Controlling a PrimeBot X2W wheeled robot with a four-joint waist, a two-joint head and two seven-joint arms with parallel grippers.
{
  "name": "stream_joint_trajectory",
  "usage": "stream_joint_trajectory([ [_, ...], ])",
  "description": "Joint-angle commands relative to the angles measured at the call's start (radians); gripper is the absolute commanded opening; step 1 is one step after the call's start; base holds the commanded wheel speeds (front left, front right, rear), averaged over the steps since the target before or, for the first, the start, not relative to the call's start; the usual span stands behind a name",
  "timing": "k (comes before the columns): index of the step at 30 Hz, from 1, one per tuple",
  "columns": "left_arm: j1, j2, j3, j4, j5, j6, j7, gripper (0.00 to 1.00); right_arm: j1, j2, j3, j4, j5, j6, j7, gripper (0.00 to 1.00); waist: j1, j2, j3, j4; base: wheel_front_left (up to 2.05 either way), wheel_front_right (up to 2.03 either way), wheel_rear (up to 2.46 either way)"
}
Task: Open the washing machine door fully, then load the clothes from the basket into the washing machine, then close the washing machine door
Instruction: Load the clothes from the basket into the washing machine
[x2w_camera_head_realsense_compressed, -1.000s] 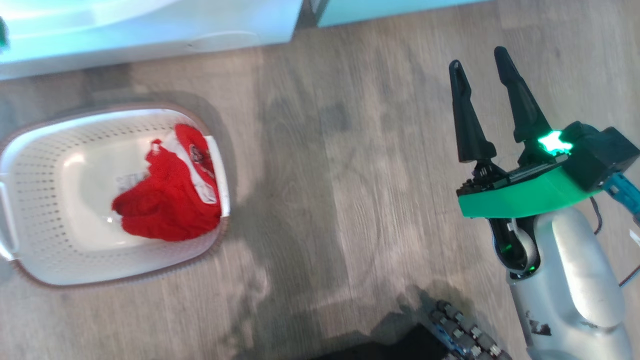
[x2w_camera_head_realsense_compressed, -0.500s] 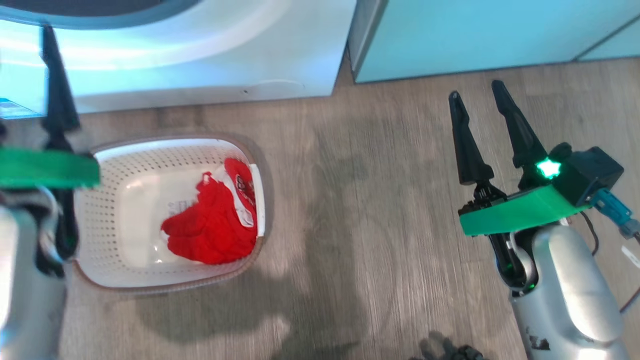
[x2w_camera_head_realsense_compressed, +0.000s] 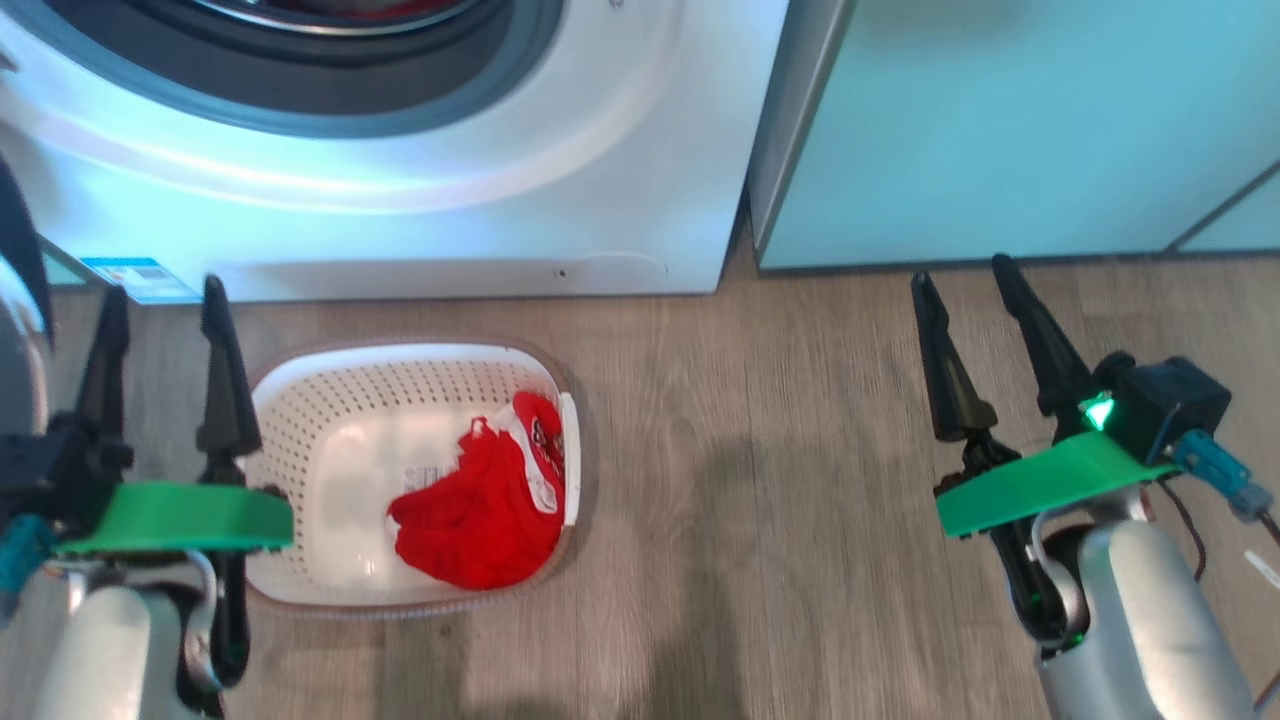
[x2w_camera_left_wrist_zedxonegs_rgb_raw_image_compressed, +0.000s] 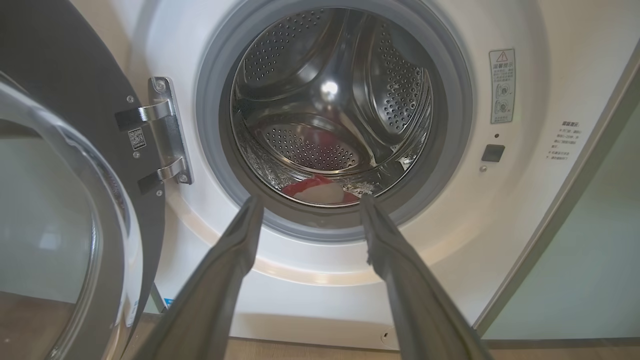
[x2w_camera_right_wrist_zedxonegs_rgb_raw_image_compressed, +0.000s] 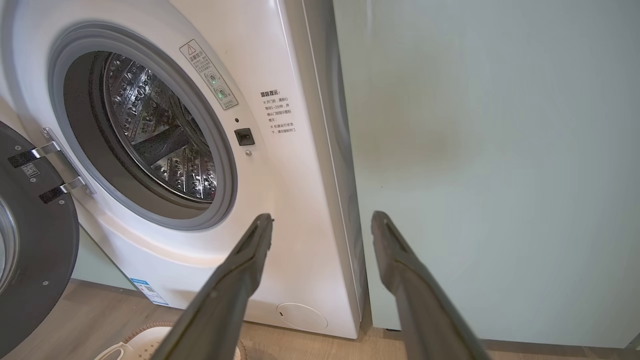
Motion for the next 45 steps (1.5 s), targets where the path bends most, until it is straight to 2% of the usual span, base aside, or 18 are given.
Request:
stream_joint_trajectory([
  [1, -0.005, 0.008, 0.043, -0.027, 0.020, -0.008, -0.005, 1.00, 0.008, 0.005, 0.018, -0.035, -0.010, 0.000, 0.007, 1.00, 0.0001, -0.0001, -0.039, 0.016, 0.00, 0.00, 0.00],
  [12, 0.085, -0.027, 0.009, 0.028, 0.078, -0.047, -0.005, 1.00, 0.082, 0.005, -0.006, -0.031, -0.013, 0.000, 0.033, 1.00, 0.0001, -0.0001, -0.149, 0.027, 0.00, 0.00, 0.00],
  [21, 0.130, -0.010, -0.020, 0.032, 0.106, -0.055, 0.001, 1.00, 0.145, 0.005, -0.017, -0.040, -0.005, 0.000, 0.046, 1.00, 0.0001, -0.0001, -0.207, 0.023, 0.00, 0.00, 0.00],
  [45, 0.123, 0.009, -0.052, 0.032, 0.113, -0.049, 0.019, 1.00, 0.163, 0.005, -0.020, -0.067, 0.001, 0.000, 0.056, 1.00, 0.0001, -0.0001, -0.207, 0.019, 0.00, 0.00, 0.00],
])
